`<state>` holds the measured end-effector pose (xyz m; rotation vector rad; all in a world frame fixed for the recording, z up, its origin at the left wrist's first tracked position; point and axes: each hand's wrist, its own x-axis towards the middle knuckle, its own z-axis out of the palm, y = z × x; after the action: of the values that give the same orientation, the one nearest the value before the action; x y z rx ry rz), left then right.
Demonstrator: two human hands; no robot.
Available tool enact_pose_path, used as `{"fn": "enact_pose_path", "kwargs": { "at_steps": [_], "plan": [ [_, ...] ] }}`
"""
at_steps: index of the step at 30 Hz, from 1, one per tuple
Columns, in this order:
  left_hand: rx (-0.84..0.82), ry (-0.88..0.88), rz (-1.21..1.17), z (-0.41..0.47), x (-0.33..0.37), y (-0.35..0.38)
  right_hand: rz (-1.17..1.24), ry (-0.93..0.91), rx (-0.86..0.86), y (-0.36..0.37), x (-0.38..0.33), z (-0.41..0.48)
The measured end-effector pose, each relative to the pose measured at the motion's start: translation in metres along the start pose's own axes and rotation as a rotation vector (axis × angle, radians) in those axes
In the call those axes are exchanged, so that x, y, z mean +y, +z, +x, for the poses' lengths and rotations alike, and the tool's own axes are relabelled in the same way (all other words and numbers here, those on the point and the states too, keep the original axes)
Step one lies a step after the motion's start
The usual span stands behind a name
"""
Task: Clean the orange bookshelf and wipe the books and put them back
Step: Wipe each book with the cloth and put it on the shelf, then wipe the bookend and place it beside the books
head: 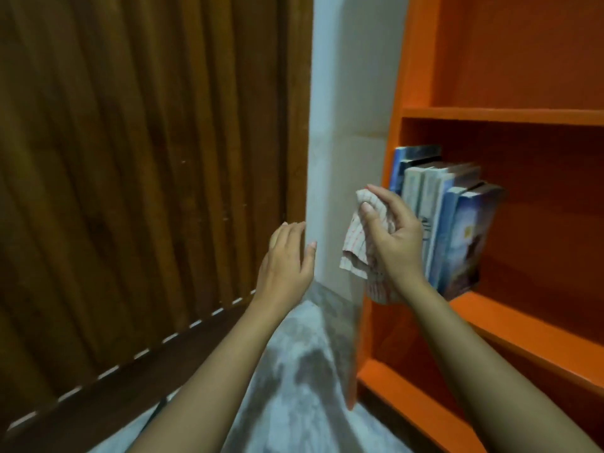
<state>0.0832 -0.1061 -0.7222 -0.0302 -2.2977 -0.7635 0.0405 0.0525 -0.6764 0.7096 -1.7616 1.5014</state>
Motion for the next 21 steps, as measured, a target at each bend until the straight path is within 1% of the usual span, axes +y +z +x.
{"fn": "enact_pose_path", "kwargs": {
  "at_steps": [3, 6, 10, 13, 15, 17, 19, 21],
  "plan": [
    [-0.03, -0.159, 0.092, -0.028, -0.065, -0.014, 0.048, 0.177, -0.16, 0.059, 0.026, -0.038],
    [-0.082, -0.312, 0.178, -0.063, -0.132, -0.022, 0.094, 0.36, -0.277, 0.112, 0.059, -0.085],
    [-0.171, -0.577, 0.256, -0.112, -0.214, -0.025, 0.037, 0.52, -0.42, 0.163, 0.104, -0.153],
    [-0.246, -0.726, 0.267, -0.153, -0.267, -0.021, -0.006, 0.646, -0.538, 0.189, 0.133, -0.201],
    [-0.296, -0.787, 0.24, -0.179, -0.296, -0.017, -0.013, 0.729, -0.624, 0.202, 0.151, -0.228],
    [-0.338, -0.791, 0.251, -0.202, -0.318, -0.011, 0.012, 0.794, -0.67, 0.212, 0.164, -0.251],
    [-0.414, -0.82, 0.261, -0.219, -0.334, -0.004, 0.016, 0.796, -0.707, 0.222, 0.176, -0.269],
    [-0.507, -0.877, 0.253, -0.234, -0.346, 0.002, -0.032, 0.806, -0.753, 0.23, 0.185, -0.286]
  ]
}}
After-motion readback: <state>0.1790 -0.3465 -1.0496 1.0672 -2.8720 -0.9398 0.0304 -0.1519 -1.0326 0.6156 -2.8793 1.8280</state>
